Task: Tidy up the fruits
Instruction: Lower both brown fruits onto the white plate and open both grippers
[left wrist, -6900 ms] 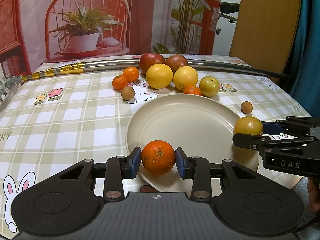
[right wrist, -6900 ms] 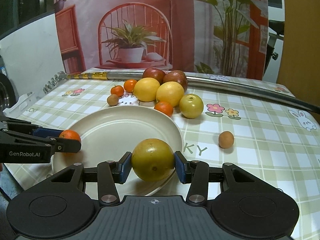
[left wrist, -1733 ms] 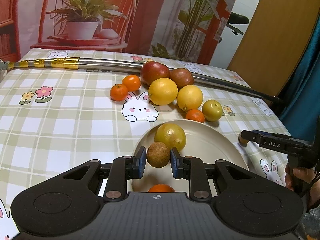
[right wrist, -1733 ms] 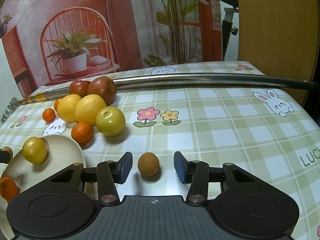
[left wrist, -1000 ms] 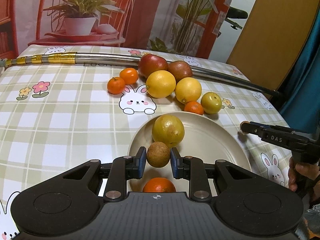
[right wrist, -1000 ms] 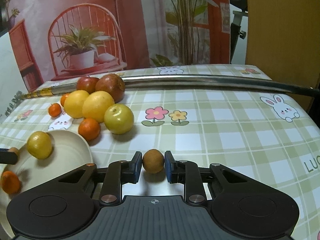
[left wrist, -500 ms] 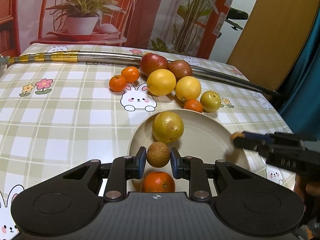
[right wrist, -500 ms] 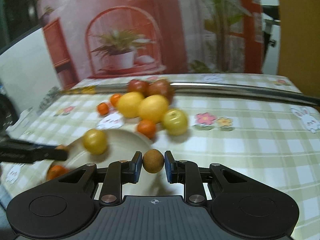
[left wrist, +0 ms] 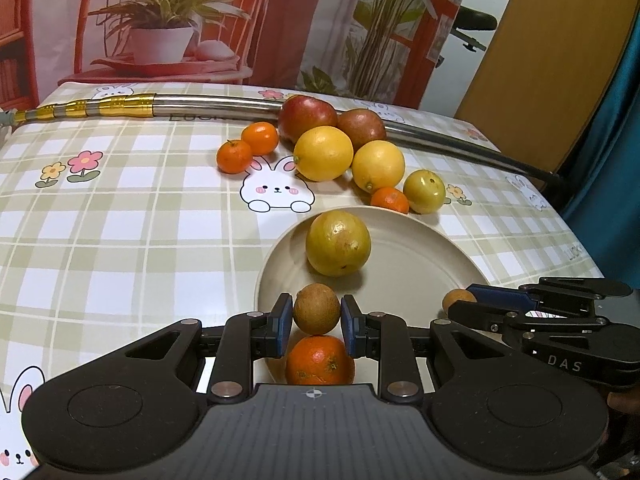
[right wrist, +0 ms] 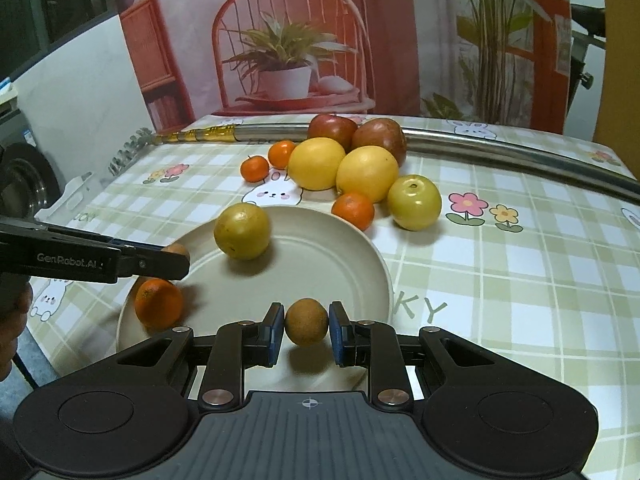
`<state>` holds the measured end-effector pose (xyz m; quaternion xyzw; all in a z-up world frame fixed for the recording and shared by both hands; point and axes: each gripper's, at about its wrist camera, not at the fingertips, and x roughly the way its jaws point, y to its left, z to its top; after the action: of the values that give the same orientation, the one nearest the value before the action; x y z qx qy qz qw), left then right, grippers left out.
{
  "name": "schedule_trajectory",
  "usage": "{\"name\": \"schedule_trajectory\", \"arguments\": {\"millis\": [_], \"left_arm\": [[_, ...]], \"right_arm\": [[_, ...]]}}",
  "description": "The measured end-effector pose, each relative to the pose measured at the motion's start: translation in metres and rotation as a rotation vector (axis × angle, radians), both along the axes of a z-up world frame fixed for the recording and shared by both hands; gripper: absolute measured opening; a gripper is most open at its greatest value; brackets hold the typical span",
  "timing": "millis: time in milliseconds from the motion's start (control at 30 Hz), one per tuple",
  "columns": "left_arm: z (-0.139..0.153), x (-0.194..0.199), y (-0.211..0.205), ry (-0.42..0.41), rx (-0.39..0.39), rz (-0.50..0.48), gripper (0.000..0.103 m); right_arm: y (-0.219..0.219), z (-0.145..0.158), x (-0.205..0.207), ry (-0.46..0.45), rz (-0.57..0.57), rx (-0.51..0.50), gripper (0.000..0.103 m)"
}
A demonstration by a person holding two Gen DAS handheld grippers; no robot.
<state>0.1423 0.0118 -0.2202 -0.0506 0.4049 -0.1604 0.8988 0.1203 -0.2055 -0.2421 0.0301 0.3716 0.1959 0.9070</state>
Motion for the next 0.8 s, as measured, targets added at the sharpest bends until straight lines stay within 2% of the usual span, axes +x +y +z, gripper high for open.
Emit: {"name": "schedule_trajectory", "arguments": {"millis": [800], "left_arm": [[-0.0065, 0.0032, 0.0004, 0.023, 0.008, 0.021, 0.028]], "right_arm": [[-0.0021, -0.0088, 0.0061, 0.023, -0.005, -0.012, 0.022]]}}
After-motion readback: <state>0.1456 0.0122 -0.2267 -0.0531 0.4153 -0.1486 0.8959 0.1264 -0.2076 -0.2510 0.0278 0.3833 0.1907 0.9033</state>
